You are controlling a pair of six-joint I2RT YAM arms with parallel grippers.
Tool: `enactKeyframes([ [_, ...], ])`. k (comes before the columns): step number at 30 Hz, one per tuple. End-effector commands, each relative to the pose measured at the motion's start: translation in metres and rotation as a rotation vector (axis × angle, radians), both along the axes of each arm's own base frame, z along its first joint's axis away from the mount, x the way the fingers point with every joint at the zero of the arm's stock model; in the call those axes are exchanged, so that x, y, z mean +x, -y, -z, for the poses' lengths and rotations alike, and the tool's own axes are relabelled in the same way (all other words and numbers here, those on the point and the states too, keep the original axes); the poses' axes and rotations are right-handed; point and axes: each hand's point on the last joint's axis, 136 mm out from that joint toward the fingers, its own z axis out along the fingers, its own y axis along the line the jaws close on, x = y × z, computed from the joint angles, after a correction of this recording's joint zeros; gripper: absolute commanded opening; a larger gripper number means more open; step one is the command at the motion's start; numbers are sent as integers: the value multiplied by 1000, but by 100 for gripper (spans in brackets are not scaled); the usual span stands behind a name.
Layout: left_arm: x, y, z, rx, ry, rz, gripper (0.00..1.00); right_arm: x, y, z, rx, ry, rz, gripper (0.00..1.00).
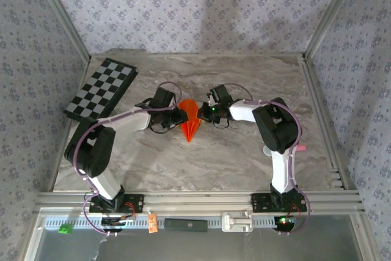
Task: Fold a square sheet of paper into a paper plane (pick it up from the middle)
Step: Pick up the paper plane from the center of the table.
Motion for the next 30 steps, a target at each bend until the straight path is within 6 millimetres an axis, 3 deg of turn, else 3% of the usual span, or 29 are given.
enactKeyframes([
  [1,5,10,-1,1,-5,39,33,-9,3,7,-19,-44,1,6],
  [10,-4,20,18,49,-54,99,35,-7,-2,-1,11,-47,-4,6],
  [18,-11,27,21,97,-51,166,43,-4,-8,-22,50,-22,-17,6],
  [30,-16,29,33,196,-65,229,48,-5,-10,-29,72,-31,-18,7],
])
